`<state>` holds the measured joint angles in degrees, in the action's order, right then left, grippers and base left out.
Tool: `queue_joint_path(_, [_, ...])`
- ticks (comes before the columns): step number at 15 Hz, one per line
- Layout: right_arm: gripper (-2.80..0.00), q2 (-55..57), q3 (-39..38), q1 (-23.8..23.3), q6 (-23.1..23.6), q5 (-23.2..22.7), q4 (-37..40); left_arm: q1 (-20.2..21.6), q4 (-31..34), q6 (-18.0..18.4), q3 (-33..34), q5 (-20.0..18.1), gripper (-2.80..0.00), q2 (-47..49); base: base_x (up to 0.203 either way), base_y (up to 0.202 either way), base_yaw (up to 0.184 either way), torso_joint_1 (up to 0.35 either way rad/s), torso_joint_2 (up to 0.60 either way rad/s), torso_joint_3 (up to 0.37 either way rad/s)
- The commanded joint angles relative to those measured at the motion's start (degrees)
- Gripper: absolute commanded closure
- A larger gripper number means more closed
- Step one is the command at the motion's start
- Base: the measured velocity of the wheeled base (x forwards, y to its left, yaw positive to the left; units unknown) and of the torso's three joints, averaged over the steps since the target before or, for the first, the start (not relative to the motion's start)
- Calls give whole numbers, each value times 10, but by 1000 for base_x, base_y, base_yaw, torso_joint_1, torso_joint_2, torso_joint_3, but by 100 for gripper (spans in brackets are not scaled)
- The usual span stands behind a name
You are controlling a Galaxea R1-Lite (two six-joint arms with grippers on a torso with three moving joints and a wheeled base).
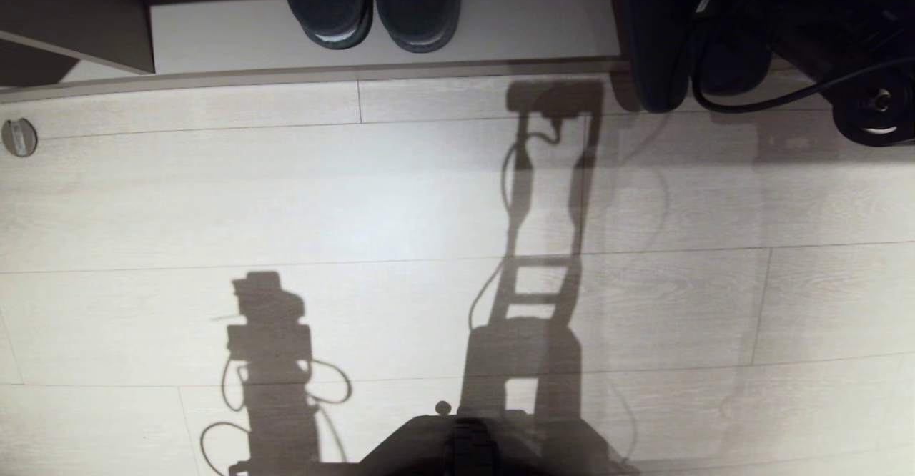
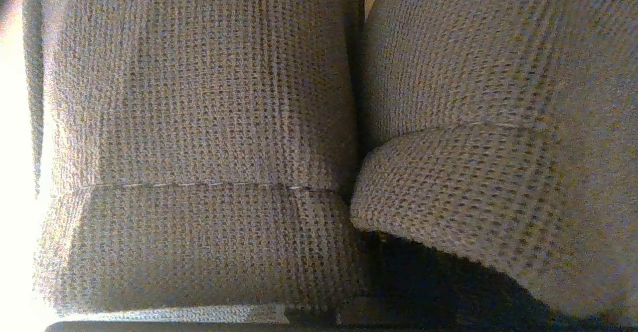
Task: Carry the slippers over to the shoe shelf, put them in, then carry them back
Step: Place the slippers into the shoe cabinet
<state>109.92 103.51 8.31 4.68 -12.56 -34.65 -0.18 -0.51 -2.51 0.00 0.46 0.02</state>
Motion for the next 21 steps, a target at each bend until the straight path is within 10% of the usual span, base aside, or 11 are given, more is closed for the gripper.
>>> queue_joint_path(1, [0,7,5,1,1,-7,3,0,0,0,0,1,0,0,0,0,0,0,0,0])
queue_joint_path(21, [0,44,71,0,18,-6,32,0,0,0,0,0,0,0,0,0,0,0,0,0])
